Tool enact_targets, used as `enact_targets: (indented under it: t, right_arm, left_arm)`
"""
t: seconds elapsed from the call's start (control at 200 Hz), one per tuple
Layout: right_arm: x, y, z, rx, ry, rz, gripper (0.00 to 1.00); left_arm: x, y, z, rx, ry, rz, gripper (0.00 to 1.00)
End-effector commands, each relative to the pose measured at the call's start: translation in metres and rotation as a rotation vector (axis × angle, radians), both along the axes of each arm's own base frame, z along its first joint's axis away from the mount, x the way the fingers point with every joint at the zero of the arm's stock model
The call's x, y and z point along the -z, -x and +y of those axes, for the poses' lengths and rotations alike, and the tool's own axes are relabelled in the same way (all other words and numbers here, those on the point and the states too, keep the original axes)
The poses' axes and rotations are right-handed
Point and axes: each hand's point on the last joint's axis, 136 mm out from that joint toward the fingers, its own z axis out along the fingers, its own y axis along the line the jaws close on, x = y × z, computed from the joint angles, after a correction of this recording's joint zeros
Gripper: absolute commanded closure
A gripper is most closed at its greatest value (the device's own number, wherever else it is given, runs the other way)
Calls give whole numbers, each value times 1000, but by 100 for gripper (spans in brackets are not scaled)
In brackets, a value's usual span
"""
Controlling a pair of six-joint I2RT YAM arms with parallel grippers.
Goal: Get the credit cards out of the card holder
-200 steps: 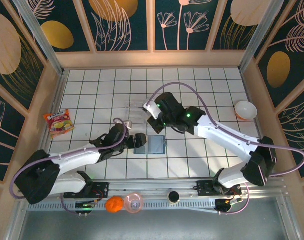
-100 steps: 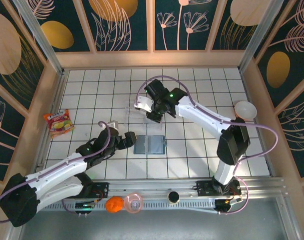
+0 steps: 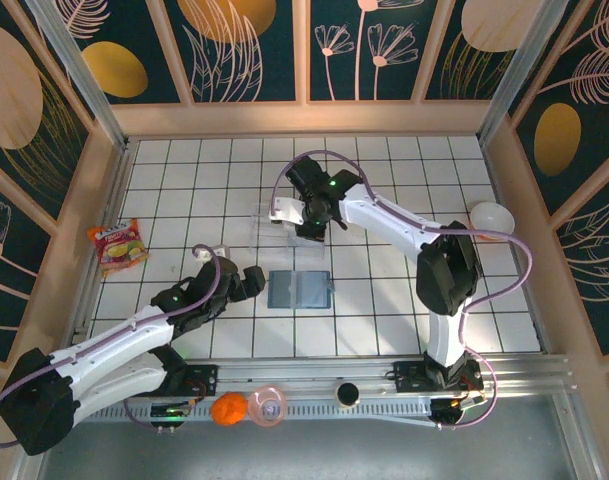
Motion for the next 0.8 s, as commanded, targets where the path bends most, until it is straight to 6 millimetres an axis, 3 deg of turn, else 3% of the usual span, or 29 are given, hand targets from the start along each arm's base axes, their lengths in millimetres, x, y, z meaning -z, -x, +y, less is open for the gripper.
enact_targets:
  t: [0.0, 0.475, 0.791]
  right_arm:
    - [3, 3, -1, -67, 25, 22, 100]
    - [26, -16, -16, -4, 80, 40, 100]
    - [40, -17, -14, -6, 101, 67, 100]
  left_arm:
    - [-6, -4, 4, -13, -20, -10, 1]
    - [1, -6, 7, -25, -22, 6, 2]
    - [1, -6, 6, -25, -18, 7, 1]
